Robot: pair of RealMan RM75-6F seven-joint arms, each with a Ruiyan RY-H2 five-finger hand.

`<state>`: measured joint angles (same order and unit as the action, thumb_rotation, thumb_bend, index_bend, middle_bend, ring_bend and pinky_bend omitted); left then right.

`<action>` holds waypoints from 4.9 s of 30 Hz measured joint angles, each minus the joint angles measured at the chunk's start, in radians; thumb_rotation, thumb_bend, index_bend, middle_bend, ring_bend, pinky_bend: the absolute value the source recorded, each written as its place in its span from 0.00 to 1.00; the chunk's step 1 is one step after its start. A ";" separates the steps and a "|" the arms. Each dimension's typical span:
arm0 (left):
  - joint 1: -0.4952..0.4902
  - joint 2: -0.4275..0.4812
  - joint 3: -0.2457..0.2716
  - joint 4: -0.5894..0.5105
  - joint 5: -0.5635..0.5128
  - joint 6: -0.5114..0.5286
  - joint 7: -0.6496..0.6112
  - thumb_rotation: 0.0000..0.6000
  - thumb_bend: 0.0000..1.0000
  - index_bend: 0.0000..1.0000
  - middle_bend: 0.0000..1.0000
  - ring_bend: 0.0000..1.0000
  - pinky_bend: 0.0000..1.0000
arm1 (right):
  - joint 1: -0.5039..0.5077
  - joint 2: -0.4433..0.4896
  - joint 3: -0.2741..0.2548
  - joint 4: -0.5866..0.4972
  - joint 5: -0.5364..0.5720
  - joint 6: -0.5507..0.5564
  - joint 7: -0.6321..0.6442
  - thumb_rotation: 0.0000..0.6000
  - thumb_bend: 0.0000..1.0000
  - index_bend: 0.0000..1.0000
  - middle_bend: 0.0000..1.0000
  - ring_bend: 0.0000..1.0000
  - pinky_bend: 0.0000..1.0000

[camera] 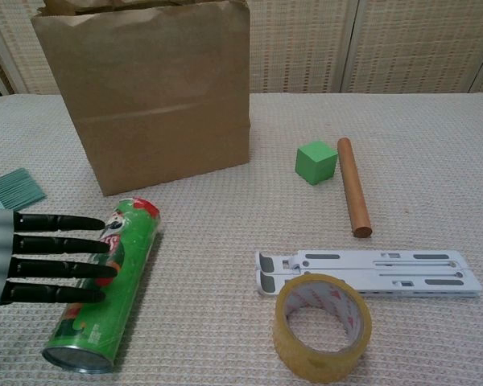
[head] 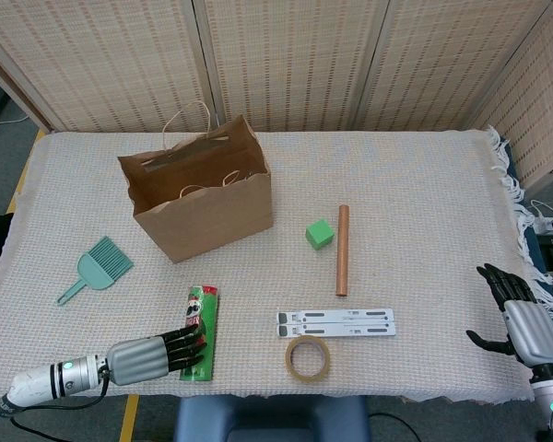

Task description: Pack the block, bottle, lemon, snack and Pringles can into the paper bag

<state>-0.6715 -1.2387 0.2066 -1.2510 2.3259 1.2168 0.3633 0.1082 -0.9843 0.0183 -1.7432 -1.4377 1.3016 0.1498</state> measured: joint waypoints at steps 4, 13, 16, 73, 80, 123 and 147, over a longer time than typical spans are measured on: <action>-0.014 -0.023 0.006 0.000 0.002 -0.010 0.005 1.00 0.36 0.00 0.00 0.00 0.02 | 0.001 0.002 0.000 -0.003 0.003 -0.005 0.000 1.00 0.09 0.00 0.00 0.00 0.05; -0.047 -0.088 0.009 0.020 -0.004 -0.042 0.012 1.00 0.36 0.00 0.00 0.00 0.02 | 0.002 0.003 0.001 -0.005 0.009 -0.007 0.000 1.00 0.09 0.00 0.00 0.00 0.05; -0.061 -0.111 0.008 0.053 -0.010 -0.063 0.016 1.00 0.36 0.00 0.00 0.00 0.02 | 0.002 0.003 0.002 -0.006 0.008 -0.006 0.001 1.00 0.09 0.00 0.00 0.00 0.05; 0.174 0.004 -0.459 -0.127 -0.942 0.410 -0.416 1.00 0.64 0.66 0.70 0.65 0.77 | -0.001 -0.011 0.008 -0.004 0.018 0.006 -0.029 1.00 0.10 0.00 0.00 0.00 0.05; 0.150 -0.031 -0.585 -0.476 -1.076 0.352 -0.479 1.00 0.64 0.66 0.70 0.65 0.77 | -0.001 -0.007 0.005 -0.004 0.012 0.003 -0.022 1.00 0.10 0.00 0.00 0.00 0.05; -0.108 -0.151 -0.598 -0.340 -1.106 -0.032 -0.440 1.00 0.38 0.02 0.00 0.00 0.18 | 0.003 0.010 0.004 -0.013 0.016 -0.012 0.008 1.00 0.10 0.00 0.00 0.00 0.05; 0.385 0.158 -0.245 -0.497 -0.957 0.308 -0.238 1.00 0.42 0.05 0.01 0.00 0.14 | -0.003 -0.009 0.006 0.015 0.006 0.017 -0.049 1.00 0.10 0.00 0.00 0.00 0.05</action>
<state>-0.2867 -1.0808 -0.0386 -1.7479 1.3689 1.5252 0.1253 0.1051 -0.9928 0.0238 -1.7282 -1.4319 1.3181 0.1011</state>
